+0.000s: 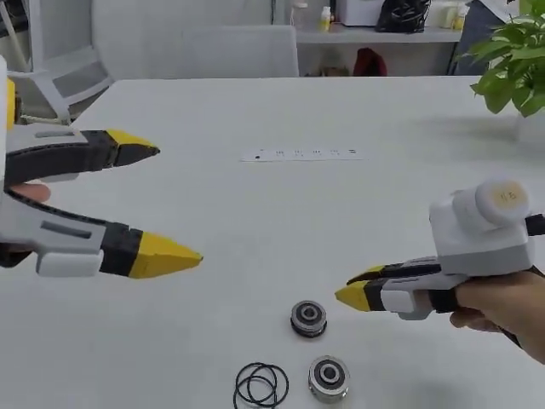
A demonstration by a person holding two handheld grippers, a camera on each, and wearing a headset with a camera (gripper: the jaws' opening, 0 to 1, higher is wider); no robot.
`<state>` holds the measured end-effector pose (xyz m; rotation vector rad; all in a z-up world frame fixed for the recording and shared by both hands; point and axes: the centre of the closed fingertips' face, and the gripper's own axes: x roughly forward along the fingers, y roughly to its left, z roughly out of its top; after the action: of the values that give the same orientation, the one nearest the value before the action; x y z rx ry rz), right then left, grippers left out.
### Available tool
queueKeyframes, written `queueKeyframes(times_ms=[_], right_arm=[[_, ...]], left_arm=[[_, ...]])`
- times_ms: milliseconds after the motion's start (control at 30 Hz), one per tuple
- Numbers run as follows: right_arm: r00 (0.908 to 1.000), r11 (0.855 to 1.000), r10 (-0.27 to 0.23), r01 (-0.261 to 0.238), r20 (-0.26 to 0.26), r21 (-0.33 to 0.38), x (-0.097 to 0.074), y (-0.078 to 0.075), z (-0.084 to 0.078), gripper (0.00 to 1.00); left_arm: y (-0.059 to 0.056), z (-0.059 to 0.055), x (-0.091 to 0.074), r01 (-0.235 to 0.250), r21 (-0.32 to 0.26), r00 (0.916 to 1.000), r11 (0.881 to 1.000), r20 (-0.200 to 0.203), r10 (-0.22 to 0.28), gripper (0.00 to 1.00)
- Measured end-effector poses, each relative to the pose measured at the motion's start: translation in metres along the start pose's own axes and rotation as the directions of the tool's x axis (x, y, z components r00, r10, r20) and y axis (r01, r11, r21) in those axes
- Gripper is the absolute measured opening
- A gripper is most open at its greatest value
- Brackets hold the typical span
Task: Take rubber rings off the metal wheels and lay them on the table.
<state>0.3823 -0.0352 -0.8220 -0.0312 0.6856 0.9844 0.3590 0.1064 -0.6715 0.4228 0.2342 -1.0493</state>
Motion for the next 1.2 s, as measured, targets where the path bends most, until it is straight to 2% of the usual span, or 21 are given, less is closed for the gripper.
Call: queueKeyframes(times_ms=[133,300,500,667,933,1200], right_arm=[[0.9999,1.0,0.001,-0.001,-0.015,-0.01,0.001,0.0,-0.004,0.16],[0.9996,1.0,0.011,-0.011,-0.027,-0.015,0.002,0.001,-0.007,0.17],[0.9992,1.0,0.009,-0.01,-0.039,-0.018,0.002,-0.001,-0.011,0.17],[0.999,1.0,0.009,-0.01,-0.044,-0.011,0.003,-0.003,-0.014,0.18],[0.9978,0.999,0.034,-0.035,-0.057,-0.021,0.008,0.002,-0.018,0.19],[0.9939,0.997,0.052,-0.057,-0.097,-0.054,0.016,0.006,-0.027,0.21]], left_arm=[[0.0,0.006,0.011,0.021,0.011,0.9997,1.0,0.01,-0.021,0.81],[0.0,0.015,0.03,0.05,0.058,0.9986,0.997,0.016,-0.051,0.78],[0.001,0.019,0.048,0.08,0.076,0.9963,0.994,0.026,-0.082,0.75],[-0.004,0.019,0.062,0.114,0.092,0.9929,0.989,0.025,-0.117,0.74],[-0.015,0.005,0.083,0.176,0.094,0.9843,0.98,0.0,-0.176,0.68],[-0.028,-0.009,0.105,0.227,0.09,0.9739,0.97,-0.014,-0.227,0.63]])
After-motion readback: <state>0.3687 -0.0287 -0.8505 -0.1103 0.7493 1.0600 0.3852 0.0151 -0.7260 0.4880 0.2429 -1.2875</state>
